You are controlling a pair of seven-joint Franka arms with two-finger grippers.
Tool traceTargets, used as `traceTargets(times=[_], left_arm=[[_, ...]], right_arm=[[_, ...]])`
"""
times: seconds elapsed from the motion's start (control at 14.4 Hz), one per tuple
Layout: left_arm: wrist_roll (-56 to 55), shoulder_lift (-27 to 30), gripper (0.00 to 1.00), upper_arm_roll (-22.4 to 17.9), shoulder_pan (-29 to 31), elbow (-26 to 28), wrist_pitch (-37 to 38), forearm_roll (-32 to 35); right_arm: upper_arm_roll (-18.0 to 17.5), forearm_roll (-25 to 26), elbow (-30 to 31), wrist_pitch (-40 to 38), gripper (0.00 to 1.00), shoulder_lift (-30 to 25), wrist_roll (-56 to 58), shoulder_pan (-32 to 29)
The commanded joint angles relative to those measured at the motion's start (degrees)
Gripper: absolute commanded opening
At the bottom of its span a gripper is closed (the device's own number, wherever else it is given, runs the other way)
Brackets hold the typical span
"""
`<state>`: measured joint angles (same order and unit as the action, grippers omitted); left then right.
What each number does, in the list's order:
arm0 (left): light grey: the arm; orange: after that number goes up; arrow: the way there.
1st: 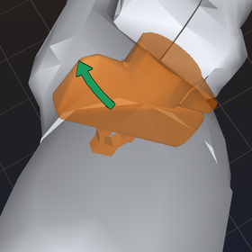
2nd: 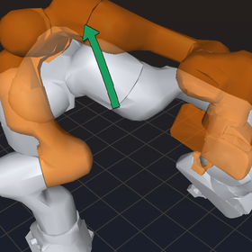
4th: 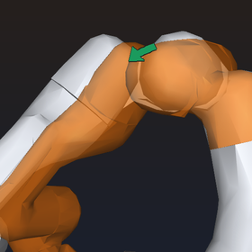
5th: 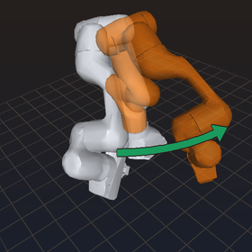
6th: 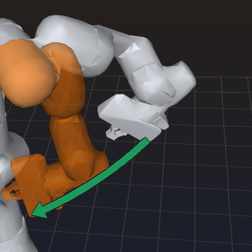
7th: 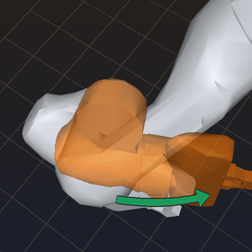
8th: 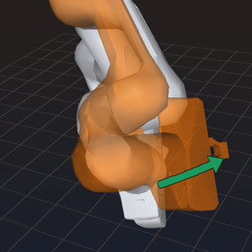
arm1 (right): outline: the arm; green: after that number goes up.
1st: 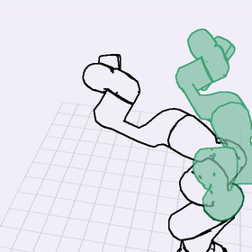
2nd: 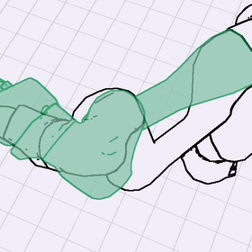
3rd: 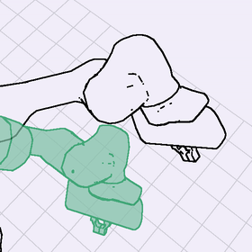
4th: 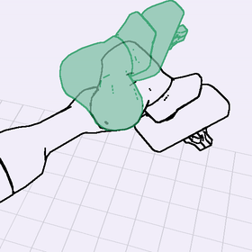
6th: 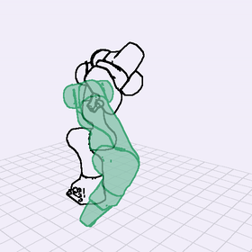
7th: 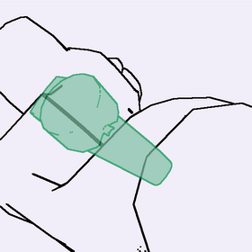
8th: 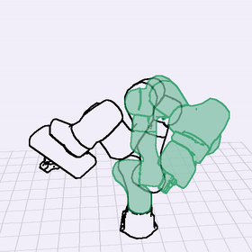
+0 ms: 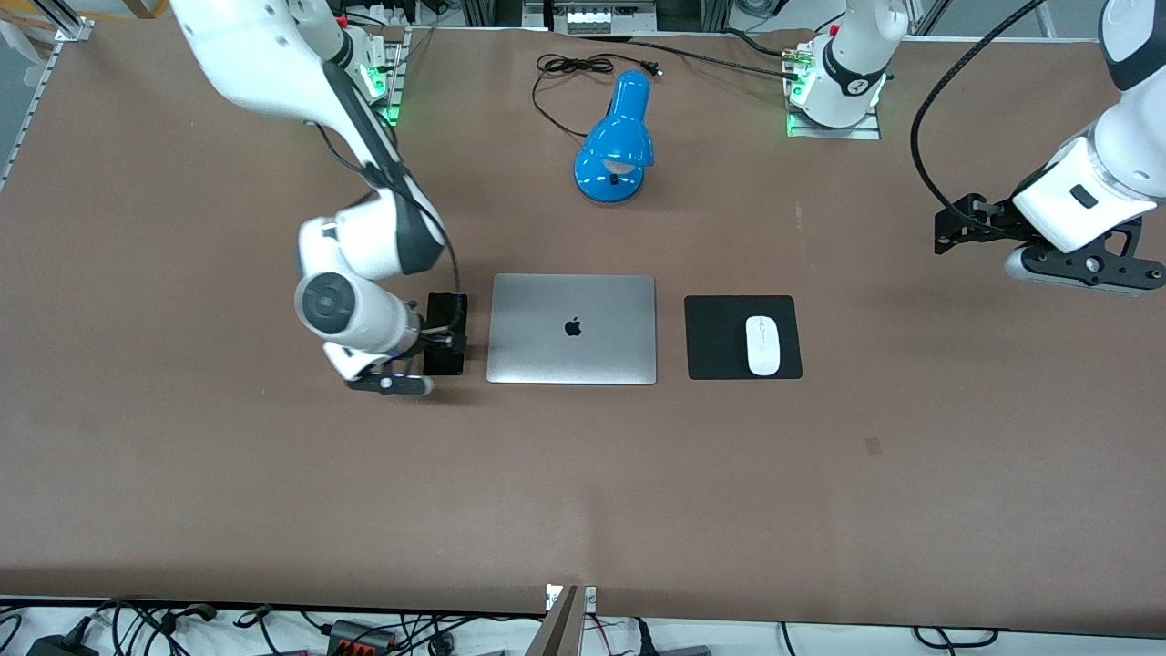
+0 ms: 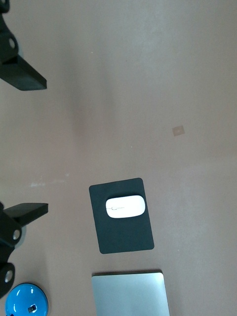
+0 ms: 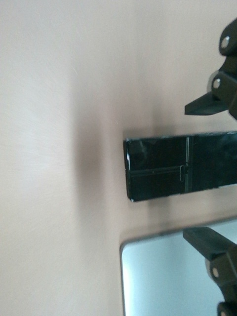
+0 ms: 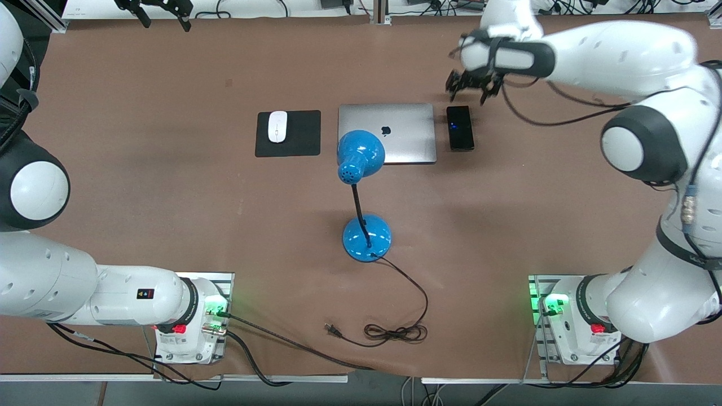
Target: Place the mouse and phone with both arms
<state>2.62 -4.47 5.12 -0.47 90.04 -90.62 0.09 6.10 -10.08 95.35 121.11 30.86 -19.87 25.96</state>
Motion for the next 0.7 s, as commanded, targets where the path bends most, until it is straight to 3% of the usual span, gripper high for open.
traceTargets(times=[0.0, 0.35, 0.49, 0.63], left_arm=[[0.98, -0.1, 1.0, -0.28, 0.12, -0.22, -0.52, 0.79], [1.16, -0.98, 1.0, -0.46, 0.3, -1.45, -0.35, 0.61], [1.07, -1.42, 1.0, -0.2, -0.05, -1.89, -0.61, 0.61], [1.07, -1.42, 1.0, -0.2, -0.32, -1.89, -0.61, 0.53]], right_arm=[[3.55, 1.81, -6.46, -9.98, 1.0, -5.18, 3.07, -0.38], [13.74, 3.23, -20.89, -26.16, 1.0, -5.37, 12.21, -0.74], [15.78, 2.97, -23.1, -28.38, 1.0, -5.89, 13.79, -1.52], [14.65, 2.61, -23.28, -28.38, 1.0, -8.18, 17.22, -5.46]])
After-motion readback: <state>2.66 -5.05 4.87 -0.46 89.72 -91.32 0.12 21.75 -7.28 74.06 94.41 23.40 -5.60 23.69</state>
